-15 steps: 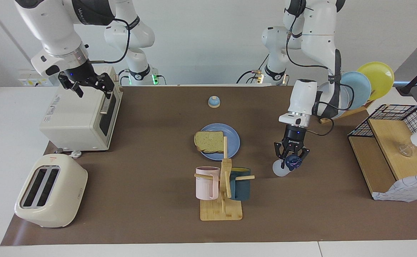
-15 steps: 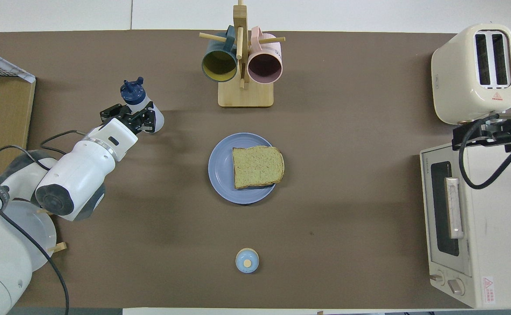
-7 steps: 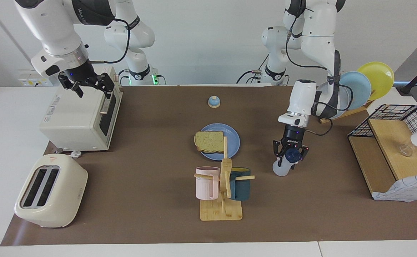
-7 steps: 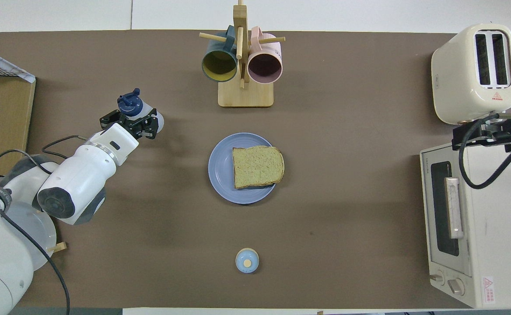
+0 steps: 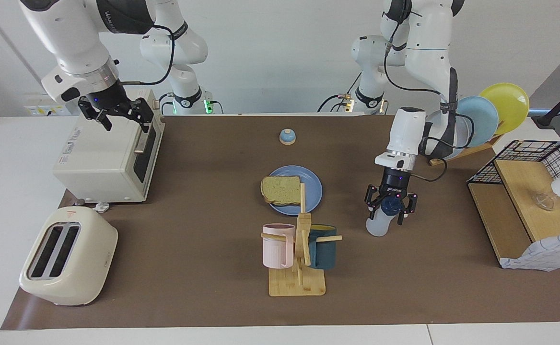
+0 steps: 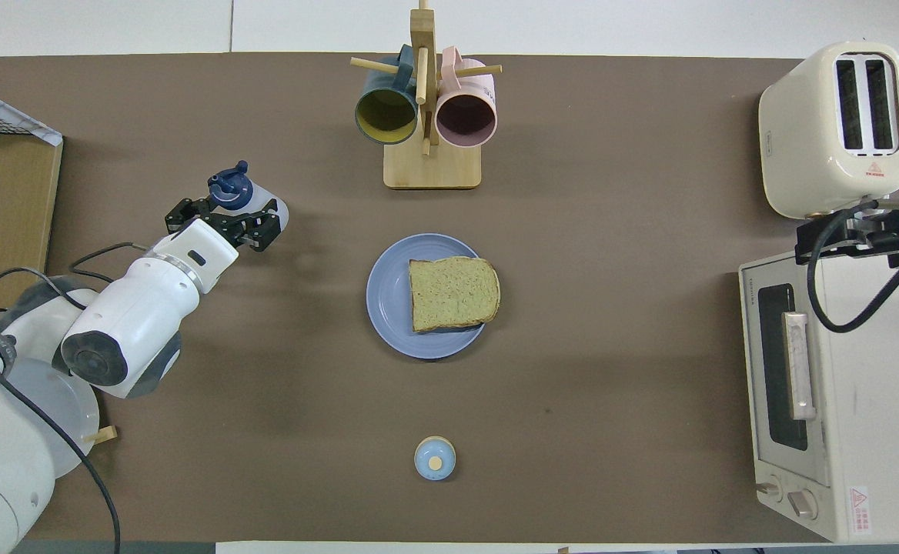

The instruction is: Put bread on plate and add seasoning

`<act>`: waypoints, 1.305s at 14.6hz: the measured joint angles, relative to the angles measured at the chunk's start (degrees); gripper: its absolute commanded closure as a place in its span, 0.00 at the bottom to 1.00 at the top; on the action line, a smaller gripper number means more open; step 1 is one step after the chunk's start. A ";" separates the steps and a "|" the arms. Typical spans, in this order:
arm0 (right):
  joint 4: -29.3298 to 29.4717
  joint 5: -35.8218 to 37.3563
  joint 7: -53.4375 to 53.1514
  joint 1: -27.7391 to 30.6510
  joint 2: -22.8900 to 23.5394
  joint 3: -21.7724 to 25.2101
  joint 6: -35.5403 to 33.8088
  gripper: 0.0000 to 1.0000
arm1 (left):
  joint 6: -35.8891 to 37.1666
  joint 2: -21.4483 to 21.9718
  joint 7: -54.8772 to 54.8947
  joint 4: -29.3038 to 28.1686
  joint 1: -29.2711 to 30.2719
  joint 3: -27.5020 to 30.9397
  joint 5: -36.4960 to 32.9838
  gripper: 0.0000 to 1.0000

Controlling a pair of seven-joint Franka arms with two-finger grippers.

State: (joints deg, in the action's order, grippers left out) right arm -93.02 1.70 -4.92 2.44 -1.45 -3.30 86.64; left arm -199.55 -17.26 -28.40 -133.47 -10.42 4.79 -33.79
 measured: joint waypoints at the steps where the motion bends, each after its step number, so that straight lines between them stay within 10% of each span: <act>1: 0.00 0.00 0.00 0.00 0.00 0.00 0.00 0.00 | 0.00 0.00 0.00 0.00 0.29 0.00 0.00 0.00; 19: 0.00 0.00 0.00 0.00 0.00 0.00 0.00 0.00 | -0.18 1.85 0.58 -2.09 0.75 -0.63 -0.79 0.00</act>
State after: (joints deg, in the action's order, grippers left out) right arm -93.02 1.70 -4.92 2.44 -1.45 -3.30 86.64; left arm -199.73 -15.41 -27.82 -135.56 -9.67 4.16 -34.58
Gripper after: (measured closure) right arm 0.000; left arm 0.000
